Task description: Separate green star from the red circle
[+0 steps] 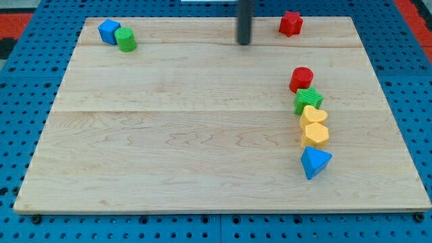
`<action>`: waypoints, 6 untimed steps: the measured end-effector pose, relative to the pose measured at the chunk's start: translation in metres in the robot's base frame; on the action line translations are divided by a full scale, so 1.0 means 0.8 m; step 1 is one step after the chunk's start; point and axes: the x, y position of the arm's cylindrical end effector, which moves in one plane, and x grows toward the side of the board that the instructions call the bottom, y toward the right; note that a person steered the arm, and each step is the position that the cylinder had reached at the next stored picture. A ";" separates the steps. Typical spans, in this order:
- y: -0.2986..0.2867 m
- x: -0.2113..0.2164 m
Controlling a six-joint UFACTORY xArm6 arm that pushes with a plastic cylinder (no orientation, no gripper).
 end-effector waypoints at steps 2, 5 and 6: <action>0.191 0.106; -0.015 0.204; 0.034 0.204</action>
